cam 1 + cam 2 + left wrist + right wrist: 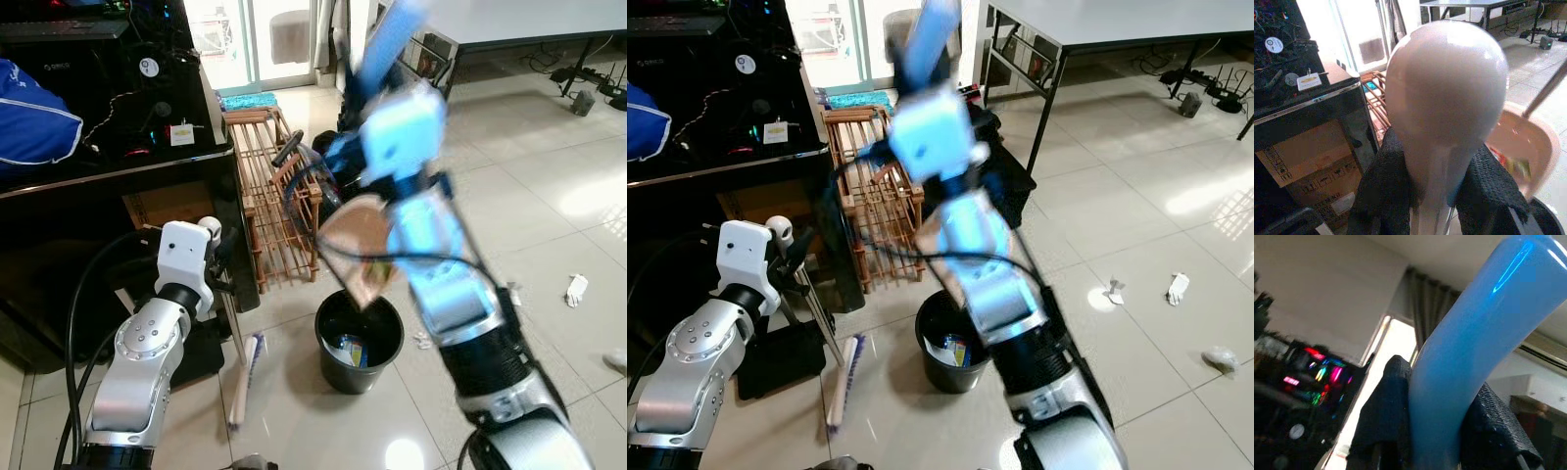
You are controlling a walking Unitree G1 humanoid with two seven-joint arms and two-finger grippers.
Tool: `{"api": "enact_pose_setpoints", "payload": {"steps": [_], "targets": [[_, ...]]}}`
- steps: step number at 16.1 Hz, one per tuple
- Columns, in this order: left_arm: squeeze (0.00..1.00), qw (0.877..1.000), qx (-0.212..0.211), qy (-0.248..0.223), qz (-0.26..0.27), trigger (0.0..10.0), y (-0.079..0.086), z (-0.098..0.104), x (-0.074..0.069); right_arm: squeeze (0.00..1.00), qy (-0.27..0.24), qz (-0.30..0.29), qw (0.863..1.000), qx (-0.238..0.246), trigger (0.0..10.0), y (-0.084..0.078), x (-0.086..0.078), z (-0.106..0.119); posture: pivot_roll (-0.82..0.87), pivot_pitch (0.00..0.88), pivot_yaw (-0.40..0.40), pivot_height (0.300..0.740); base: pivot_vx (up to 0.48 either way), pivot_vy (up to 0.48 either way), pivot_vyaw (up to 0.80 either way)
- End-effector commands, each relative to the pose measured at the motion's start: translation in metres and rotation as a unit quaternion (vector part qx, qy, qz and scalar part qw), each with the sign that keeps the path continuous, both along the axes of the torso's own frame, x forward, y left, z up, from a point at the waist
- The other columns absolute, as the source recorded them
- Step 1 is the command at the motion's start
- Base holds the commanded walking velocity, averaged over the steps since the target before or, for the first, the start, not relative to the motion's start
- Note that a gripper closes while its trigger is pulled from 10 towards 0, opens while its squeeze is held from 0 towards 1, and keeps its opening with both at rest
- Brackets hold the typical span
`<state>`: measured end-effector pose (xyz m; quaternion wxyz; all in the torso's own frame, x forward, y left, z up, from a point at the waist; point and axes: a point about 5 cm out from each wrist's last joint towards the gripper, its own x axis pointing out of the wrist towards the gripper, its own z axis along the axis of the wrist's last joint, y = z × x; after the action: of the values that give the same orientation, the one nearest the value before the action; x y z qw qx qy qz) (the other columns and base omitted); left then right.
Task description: Sweep floor
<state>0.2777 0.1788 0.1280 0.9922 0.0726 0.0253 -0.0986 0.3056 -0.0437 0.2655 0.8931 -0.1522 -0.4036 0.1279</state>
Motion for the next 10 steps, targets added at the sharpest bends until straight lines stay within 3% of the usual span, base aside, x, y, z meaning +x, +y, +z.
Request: {"api": "enact_pose_setpoints", "payload": {"steps": [1, 3, 8, 10], "targets": [[0.0, 1.0, 0.0, -0.02, -0.004, 10.0, 0.0, 0.007, 0.001, 0.0, -0.049, 0.01, 0.998, -0.028, 10.0, 0.004, -0.007, 0.008, -0.01, 0.022, 0.013, 0.74, 0.0, 0.0, 0.0], [0.0, 1.0, -0.001, -0.021, 0.0, 10.0, 0.0, 0.008, 0.001, 0.0, -0.065, 0.02, 0.996, -0.049, 10.0, 0.01, -0.01, 0.006, -0.01, 0.022, 0.012, 0.74, 0.0, 0.0, 0.0], [0.0, 1.0, 0.002, -0.022, 0.0, 10.0, 0.001, 0.008, 0.0, 0.0, -0.076, 0.01, 0.996, -0.047, 10.0, 0.012, -0.012, -0.003, 0.0, 0.026, 0.014, 0.74, 0.0, 0.0, 0.0], [0.0, 1.0, 0.006, -0.018, -0.005, 10.0, 0.0, 0.007, 0.001, 0.0, -0.067, -0.03, 0.997, -0.037, 10.0, -0.002, -0.006, 0.0, 0.0, 0.026, 0.014, 0.74, 0.0, 0.0, 0.0]]}}
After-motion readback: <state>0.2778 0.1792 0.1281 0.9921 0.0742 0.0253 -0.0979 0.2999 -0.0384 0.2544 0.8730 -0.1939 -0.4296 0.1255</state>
